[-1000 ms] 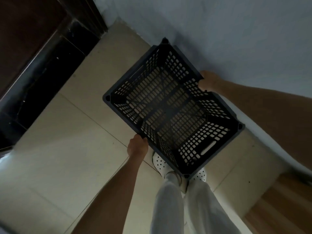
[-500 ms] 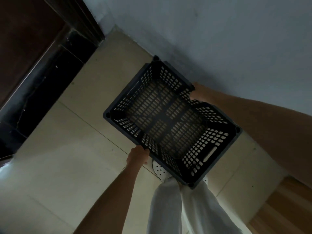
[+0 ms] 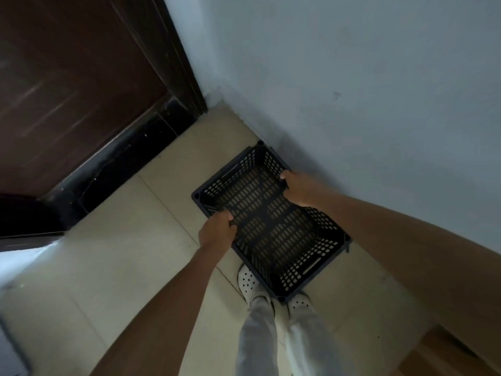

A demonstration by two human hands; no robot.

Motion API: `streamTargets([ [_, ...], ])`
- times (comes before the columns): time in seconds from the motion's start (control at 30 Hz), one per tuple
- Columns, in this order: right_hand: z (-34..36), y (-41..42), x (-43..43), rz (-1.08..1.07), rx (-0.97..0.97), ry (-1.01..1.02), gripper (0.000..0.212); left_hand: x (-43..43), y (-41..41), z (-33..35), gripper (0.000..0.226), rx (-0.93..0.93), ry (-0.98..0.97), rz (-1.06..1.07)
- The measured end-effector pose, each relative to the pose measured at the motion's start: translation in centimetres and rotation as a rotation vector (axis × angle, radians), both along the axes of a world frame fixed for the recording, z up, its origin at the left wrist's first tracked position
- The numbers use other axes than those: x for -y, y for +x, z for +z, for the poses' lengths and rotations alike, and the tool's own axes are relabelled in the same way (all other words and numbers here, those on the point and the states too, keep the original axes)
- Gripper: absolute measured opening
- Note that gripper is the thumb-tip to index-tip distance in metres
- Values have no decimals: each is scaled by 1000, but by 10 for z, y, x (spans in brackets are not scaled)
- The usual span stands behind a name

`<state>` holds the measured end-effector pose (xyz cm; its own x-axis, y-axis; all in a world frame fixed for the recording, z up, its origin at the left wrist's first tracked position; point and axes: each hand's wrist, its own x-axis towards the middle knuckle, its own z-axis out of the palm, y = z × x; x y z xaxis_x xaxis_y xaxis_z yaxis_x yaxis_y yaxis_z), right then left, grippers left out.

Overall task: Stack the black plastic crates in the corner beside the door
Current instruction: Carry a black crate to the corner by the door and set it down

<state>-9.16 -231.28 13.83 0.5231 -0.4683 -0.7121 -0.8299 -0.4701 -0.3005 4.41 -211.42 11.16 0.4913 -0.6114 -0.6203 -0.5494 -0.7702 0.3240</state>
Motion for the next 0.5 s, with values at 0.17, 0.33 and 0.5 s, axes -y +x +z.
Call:
streamTargets([
  [0.17, 97, -26, -20, 92, 35, -48, 49, -24, -18, 97, 28, 55, -92, 78],
  [0.33, 171, -37, -57, 209, 109, -70, 45, -69, -37, 180, 30, 169, -101, 109],
  [0.5, 238, -9, -118, 418, 312, -150, 38, -139, -50, 255, 31, 294, -125, 219],
])
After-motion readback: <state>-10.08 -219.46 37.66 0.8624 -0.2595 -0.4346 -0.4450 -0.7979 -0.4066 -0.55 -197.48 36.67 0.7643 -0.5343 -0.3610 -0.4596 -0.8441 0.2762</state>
